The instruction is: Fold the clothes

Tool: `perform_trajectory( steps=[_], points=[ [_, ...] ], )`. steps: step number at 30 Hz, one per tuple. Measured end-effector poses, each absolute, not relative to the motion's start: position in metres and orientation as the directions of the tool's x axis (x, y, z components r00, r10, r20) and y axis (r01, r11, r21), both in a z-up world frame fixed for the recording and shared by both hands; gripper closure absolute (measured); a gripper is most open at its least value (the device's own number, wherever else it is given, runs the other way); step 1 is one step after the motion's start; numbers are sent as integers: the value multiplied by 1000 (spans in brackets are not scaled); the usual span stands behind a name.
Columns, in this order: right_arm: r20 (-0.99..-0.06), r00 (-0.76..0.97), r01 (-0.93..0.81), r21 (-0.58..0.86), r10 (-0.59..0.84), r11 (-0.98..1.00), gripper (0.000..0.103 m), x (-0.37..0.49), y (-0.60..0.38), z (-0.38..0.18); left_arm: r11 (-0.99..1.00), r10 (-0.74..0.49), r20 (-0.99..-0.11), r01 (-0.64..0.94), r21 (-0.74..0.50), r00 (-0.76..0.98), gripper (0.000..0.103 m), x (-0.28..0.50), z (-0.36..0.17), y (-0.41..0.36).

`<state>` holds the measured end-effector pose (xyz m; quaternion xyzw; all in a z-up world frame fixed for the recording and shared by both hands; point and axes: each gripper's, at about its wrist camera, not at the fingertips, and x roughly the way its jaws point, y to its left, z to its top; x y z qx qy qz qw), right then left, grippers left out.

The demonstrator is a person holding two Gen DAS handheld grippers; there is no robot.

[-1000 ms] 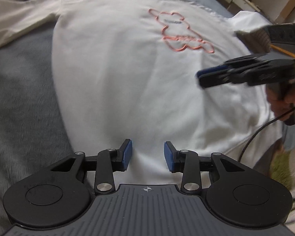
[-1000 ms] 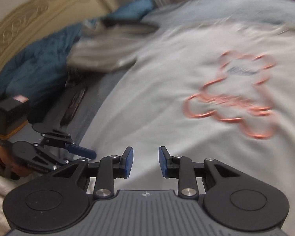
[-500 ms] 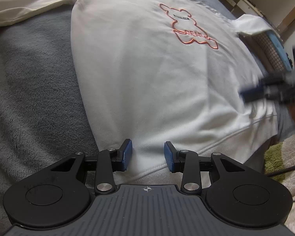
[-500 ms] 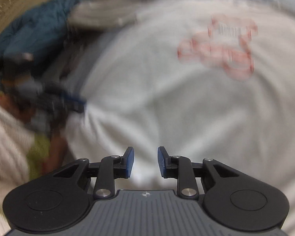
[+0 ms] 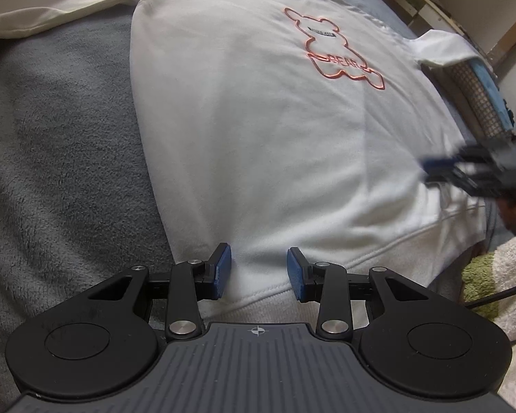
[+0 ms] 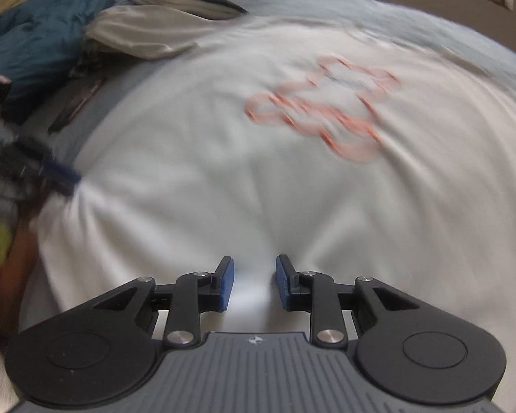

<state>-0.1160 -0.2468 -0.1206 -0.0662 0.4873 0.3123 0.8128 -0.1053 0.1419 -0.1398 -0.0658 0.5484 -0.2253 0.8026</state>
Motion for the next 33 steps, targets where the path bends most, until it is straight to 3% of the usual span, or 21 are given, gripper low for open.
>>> perform_trajectory(
  steps=[4,12,16,22,29,33],
  points=[
    [-876,281,-450,240,391,860,72,-141,-299,-111,889,-431,-856,298,-348,287,68,-104,-140,141],
    [-763,489,-117,422,422,899,72,-101,-356,-109,892,-418,-858,311,-327,298,67,-108,-141,137],
    [-788,520,32,404,330,914,81,-109,-398,-128,894,-419,-854,306,-328,308,67,-109,-142,136],
    [-806,565,241,366,177,899,76,-151,-457,-113,897,-409,-857,311,-314,314,65,-111,-143,132],
    [-691,666,130,477,279,870,76,-94,-423,-98,898,-401,-859,322,-300,319,65,-111,-142,130],
    [-688,646,122,520,329,846,76,-24,-406,-126,902,-403,-851,302,-308,336,65,-113,-143,132]
  ],
)
